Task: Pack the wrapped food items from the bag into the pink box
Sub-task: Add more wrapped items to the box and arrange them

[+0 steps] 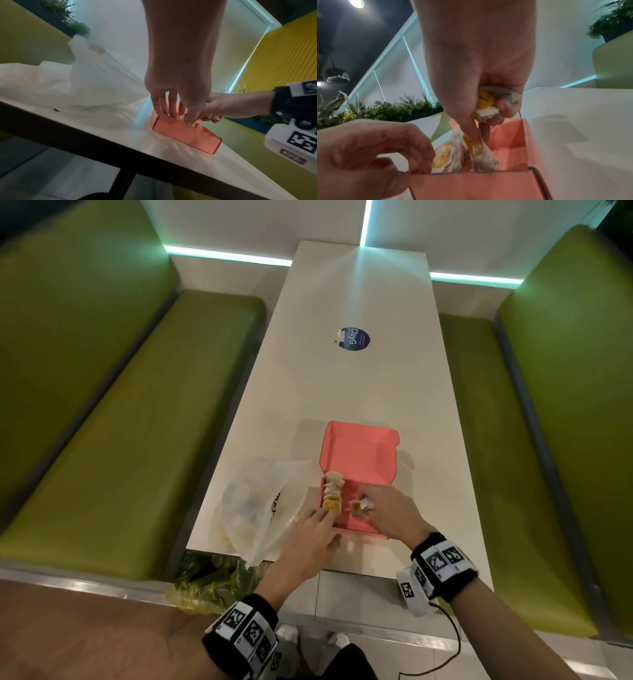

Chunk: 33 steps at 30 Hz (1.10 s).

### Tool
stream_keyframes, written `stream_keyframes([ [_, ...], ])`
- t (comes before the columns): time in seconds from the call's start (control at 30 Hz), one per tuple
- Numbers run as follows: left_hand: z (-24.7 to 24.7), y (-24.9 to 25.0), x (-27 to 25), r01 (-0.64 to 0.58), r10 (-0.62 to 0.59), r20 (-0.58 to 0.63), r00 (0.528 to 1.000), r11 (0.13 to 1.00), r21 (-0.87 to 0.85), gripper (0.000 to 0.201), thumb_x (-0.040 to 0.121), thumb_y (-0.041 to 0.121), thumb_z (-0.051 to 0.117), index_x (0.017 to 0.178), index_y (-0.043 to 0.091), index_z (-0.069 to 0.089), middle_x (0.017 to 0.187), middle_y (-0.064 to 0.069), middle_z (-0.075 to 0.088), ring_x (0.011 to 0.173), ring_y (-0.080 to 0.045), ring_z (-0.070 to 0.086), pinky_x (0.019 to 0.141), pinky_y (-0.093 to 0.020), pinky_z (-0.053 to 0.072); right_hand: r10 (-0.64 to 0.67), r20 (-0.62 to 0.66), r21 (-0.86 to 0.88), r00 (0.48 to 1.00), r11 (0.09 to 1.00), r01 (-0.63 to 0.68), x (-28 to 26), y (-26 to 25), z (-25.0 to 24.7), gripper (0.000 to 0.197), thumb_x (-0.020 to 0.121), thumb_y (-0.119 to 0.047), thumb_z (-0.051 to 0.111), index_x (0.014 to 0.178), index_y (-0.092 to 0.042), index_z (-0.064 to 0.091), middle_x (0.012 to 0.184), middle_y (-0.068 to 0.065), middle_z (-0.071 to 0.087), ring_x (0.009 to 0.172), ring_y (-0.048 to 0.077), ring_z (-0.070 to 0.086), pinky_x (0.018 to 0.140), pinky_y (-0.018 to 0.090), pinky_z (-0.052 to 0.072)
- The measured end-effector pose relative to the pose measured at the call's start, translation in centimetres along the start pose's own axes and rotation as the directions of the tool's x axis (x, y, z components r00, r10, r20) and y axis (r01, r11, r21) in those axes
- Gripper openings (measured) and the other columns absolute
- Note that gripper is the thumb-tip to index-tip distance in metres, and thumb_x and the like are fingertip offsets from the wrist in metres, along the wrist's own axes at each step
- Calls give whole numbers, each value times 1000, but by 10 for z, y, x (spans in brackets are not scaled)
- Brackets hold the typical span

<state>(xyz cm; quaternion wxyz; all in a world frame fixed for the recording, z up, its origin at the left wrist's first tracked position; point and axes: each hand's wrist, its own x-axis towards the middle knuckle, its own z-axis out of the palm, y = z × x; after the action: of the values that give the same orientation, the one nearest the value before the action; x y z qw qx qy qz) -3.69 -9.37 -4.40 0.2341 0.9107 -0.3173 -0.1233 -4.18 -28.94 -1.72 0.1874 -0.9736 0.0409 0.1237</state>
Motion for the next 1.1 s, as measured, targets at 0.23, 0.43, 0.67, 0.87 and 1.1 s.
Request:
stream_keyframes([
  [0.23, 7, 0, 0, -61, 61, -13, 998, 996, 63, 24, 94, 21, 58, 115, 12, 64, 121, -6, 60, 112, -29, 54, 91, -38, 46, 17, -61, 49, 998, 999, -14, 24, -6, 10, 36, 89, -42, 68, 123, -38, 56, 107, -9, 66, 99, 19, 60, 70, 31, 42],
  [0.43, 10, -2, 1, -50, 50, -8, 999, 997, 56, 23, 96, 23, 56, 116, 13, 61, 122, -5, 58, 112, -28, 52, 91, -38, 46, 83, -135, 15, 987, 997, -82, 29, -10, 14, 20, 93, -26, 63, 112, -23, 61, 110, -2, 65, 101, 25, 61, 73, 34, 47],
  [0.67, 14, -3, 4, -32, 29, 34, 999, 996, 82, 24, 98, 25, 55, 119, 15, 58, 126, -4, 55, 116, -29, 49, 90, -41, 47, 100, -216, -35, 971, 993, -110, 32, -8, 22, 34, 92, -21, 63, 125, -18, 54, 106, 1, 52, 92, 25, 59, 63, 32, 42],
  [0.87, 16, -5, 5, -19, 16, 39, 999, 997, 77, 26, 99, 28, 53, 123, 17, 55, 129, -3, 53, 116, -29, 48, 92, -42, 47, 127, -208, 16, 970, 992, -127, 35, -7, 18, 28, 89, -21, 66, 113, -14, 55, 106, 2, 55, 92, 26, 59, 66, 32, 42],
  [1.1, -11, 13, 14, -115, 45, -326, 944, 973, -199, 19, 92, 21, 63, 111, 19, 61, 110, 11, 57, 95, -10, 51, 78, -20, 41, 259, -247, 702, 934, 712, -12, 16, -5, -1, 27, 79, -17, 79, 100, -18, 63, 87, -2, 64, 73, 4, 58, 63, 13, 44],
])
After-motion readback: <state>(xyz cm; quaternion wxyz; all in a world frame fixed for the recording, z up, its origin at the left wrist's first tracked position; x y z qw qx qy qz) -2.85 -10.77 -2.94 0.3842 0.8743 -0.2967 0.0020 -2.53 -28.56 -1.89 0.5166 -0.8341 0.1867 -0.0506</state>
